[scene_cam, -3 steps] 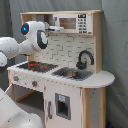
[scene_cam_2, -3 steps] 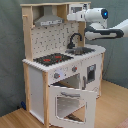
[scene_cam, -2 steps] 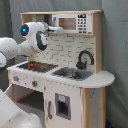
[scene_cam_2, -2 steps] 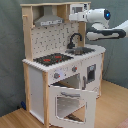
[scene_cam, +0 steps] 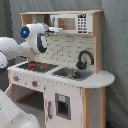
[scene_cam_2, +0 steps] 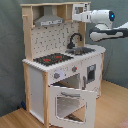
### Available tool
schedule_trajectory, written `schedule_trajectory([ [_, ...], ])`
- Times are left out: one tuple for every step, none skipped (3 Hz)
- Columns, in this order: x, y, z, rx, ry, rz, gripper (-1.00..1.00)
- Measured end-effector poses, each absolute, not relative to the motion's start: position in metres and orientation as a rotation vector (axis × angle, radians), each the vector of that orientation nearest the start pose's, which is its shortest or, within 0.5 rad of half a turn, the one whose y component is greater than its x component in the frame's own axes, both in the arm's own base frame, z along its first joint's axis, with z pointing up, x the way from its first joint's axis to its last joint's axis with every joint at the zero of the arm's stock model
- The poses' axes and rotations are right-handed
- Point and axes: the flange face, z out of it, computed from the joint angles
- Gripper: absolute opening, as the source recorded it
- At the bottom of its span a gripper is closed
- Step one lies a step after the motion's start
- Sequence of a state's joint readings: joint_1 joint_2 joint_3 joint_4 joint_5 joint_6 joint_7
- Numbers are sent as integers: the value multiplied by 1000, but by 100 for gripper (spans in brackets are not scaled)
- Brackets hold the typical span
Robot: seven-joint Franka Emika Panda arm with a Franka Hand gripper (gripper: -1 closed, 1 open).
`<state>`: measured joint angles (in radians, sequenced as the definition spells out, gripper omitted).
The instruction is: Play with the kitchen
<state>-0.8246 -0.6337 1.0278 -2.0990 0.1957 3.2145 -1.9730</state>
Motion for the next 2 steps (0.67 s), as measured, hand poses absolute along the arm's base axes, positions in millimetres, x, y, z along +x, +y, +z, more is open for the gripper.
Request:
schedule_trajectory([
  [437,238,702,625,1553,681,-100],
  [426,232,701,612,1551,696,-100],
])
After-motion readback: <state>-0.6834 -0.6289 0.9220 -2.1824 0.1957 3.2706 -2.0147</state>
